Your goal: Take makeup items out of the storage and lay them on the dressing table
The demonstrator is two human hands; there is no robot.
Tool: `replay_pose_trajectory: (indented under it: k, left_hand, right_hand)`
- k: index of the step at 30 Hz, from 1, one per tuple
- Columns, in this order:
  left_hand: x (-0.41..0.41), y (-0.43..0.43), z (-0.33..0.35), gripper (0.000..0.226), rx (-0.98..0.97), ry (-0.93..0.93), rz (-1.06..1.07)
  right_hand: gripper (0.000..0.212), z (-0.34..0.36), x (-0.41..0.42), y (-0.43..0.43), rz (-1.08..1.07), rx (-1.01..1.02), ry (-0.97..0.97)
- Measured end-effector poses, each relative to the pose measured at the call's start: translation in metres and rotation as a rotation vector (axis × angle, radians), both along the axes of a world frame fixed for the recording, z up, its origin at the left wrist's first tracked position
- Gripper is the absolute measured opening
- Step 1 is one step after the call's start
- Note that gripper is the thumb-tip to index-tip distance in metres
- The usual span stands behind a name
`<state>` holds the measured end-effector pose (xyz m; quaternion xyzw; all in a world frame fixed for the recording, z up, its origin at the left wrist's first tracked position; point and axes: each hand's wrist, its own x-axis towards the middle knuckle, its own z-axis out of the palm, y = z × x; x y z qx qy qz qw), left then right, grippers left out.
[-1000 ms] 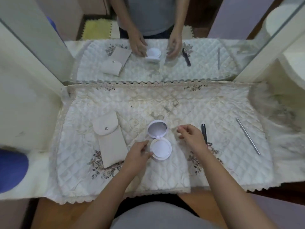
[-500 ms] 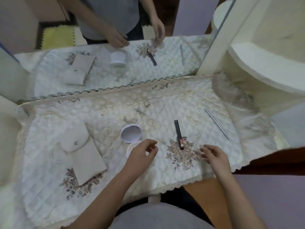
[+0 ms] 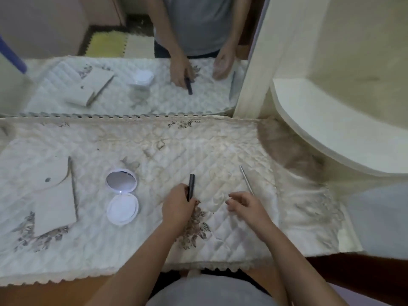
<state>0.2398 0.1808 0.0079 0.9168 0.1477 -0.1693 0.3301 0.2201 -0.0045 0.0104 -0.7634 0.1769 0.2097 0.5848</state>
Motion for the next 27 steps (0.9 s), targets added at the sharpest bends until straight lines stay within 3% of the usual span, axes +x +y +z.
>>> replay_pose_trajectory:
  k: [3,5,7,10,18,23,27]
  left_hand:
    - [-0.004,-0.004,0.003,0.017,-0.1,-0.004,0.079]
    - [-0.011,-0.006,0.007,0.01,-0.344,0.015,0.166]
    - [-0.02,-0.011,0.013,0.016,-0.548,0.053,0.227]
    - [-0.03,-0.017,0.021,0.018,-0.67,0.117,0.19]
    - [-0.041,-0.04,0.035,0.008,-0.709,0.116,0.112]
    - [-0.046,-0.053,0.031,0.019,-0.588,-0.055,0.089]
    - [-0.05,-0.055,0.026,0.015,-0.603,-0.119,0.081]
  right_hand:
    - [0.024,-0.002,0.009,0.002,0.04,0.04,-0.003]
    - [0.021,0.0,0.013,0.005,0.055,0.073,-0.02]
    - [0.019,0.005,0.015,0.009,0.035,0.134,-0.041]
    - [0.017,0.011,0.017,0.012,0.045,0.198,-0.044]
    - [0.009,0.012,0.009,0.006,0.124,0.271,-0.091]
    - [0.013,0.013,0.004,-0.001,0.112,0.336,-0.097]
    - [0.013,0.015,0.004,-0.004,0.091,0.391,-0.091]
